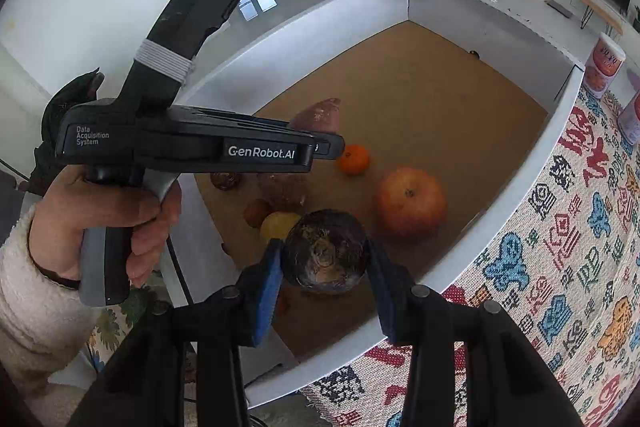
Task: Organize fruits
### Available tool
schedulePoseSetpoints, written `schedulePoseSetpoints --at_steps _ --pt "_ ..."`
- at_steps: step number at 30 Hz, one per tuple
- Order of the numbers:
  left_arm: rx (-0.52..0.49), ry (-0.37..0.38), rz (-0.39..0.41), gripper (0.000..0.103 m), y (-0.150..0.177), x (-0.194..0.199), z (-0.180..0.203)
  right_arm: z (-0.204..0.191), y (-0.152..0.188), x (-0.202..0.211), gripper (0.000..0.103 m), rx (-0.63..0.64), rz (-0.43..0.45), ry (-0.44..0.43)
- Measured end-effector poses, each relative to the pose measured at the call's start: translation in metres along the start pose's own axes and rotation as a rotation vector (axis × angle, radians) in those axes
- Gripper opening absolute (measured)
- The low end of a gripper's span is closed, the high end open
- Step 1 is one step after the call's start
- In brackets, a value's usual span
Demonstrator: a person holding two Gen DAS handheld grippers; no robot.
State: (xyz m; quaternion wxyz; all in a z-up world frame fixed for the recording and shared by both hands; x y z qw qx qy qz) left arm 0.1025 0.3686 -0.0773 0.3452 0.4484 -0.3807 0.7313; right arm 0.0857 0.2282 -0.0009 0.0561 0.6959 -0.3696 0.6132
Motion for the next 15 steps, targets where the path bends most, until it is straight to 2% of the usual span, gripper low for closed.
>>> schedulePoseSetpoints --at_steps 2,3,6,8,9,10,12,14,15 --pt "0.003 0.016 0.017 0.052 0.002 0.004 0.0 -0.001 -0.001 -0.016 0.043 -0.006 -0.037 0.014" --pt "-0.002 0.019 0.039 0.062 0.003 0.01 0.001 0.0 -0.002 -0.019 0.045 -0.016 -0.04 0.016" --pt "-0.065 -0.033 0.162 0.069 0.009 0.045 0.014 0.006 0.001 -0.012 0.066 -0.056 0.0 -0.011" --pt "-0.134 -0.1 0.287 0.075 0.017 0.079 0.028 0.01 0.006 0.005 0.068 -0.073 0.037 -0.009" --pt "-0.164 -0.142 0.352 0.084 0.025 0.096 0.037 0.011 0.008 0.016 0.07 -0.077 0.058 -0.003" --pt "-0.189 -0.204 0.424 0.091 0.034 0.114 0.044 0.012 0.012 0.027 0.077 -0.079 0.079 0.01" --pt "-0.185 -0.311 0.541 0.091 0.053 0.143 0.057 0.012 0.021 0.048 0.088 -0.083 0.115 0.054" --pt "-0.118 -0.375 0.575 0.094 0.073 0.16 0.057 0.012 0.029 0.064 0.095 -0.094 0.136 0.109" --pt "-0.079 -0.366 0.575 0.094 0.082 0.165 0.054 0.012 0.033 0.069 0.098 -0.105 0.144 0.132"
Point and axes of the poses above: each gripper's, at about its wrist camera, not at the fingertips, and x roughly against the way its jaws point, z to its right, y to its underside, the point moved 2 cm from there along -x, roughly the way its jaws point, and after that the axes turned 1 degree about -x, right-handed, at the moved point
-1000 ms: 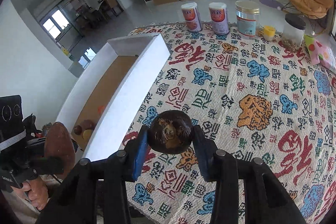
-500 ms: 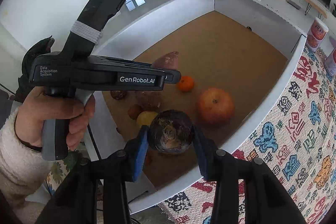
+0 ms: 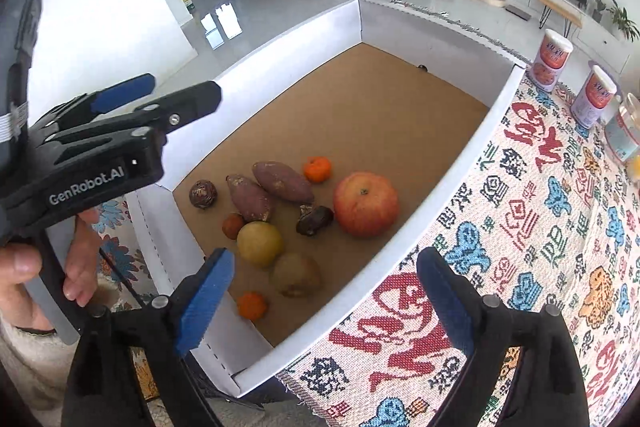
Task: Organize fruits
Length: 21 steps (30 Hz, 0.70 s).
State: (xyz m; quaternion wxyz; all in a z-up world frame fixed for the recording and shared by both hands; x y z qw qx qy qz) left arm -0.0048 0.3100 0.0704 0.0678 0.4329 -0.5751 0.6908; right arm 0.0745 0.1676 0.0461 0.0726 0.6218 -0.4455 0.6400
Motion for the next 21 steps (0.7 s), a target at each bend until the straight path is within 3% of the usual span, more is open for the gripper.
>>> schedulePoseSetpoints --at_steps 4,9,21 --pt "0.052 0.066 -0.101 0.094 0.016 0.009 -0.023 -0.006 0.002 0.02 0.099 -0.031 0.037 0.073" --pt "0.059 -0.01 -0.196 0.094 0.033 0.009 -0.048 -0.023 -0.001 0.02 0.099 -0.07 0.023 0.072" --pt "0.043 0.005 -0.255 0.094 0.046 -0.007 -0.051 -0.048 0.002 0.0 0.099 -0.035 -0.016 0.118"
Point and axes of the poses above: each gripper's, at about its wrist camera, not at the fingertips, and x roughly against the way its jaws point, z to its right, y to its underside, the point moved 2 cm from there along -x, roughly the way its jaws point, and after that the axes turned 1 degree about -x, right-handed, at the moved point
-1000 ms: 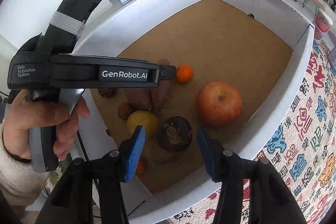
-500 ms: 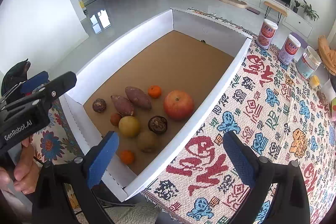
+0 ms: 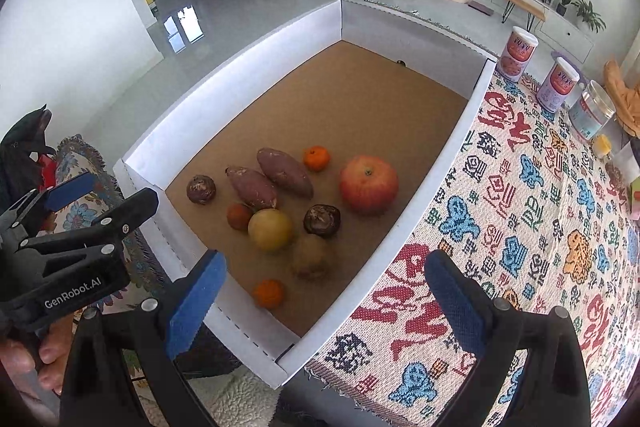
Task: Organize fruits
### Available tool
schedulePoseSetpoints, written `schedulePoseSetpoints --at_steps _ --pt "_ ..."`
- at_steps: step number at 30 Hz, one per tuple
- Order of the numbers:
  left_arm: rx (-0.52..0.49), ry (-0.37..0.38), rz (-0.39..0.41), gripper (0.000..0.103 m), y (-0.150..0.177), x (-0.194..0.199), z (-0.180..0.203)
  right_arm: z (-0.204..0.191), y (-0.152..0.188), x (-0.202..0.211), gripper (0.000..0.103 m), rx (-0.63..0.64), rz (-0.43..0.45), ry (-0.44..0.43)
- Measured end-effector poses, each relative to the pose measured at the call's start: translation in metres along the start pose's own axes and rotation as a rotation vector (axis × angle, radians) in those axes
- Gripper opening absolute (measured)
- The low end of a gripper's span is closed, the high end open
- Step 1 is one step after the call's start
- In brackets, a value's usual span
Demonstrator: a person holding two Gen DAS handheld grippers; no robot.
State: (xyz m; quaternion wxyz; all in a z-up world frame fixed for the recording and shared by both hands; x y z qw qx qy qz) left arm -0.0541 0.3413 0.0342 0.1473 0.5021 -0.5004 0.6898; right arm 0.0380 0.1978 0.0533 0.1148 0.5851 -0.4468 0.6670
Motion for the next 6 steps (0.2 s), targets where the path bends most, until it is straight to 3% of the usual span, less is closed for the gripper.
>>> schedulePoseSetpoints --at_steps 6 --pt "-0.002 -0.015 0.024 0.094 -0.001 0.0033 -0.0037 -0.0047 -0.0023 0.0008 0.099 0.005 0.007 -0.003"
Point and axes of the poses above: each gripper's, at about its wrist camera, not at the fingertips, and x roughly against the way its jaws point, z to its right, y to its underside, the point moved 2 cm from there along -x, roughly the way its jaws point, and after that the axes turned 1 degree about -x, right-handed, at the moved point
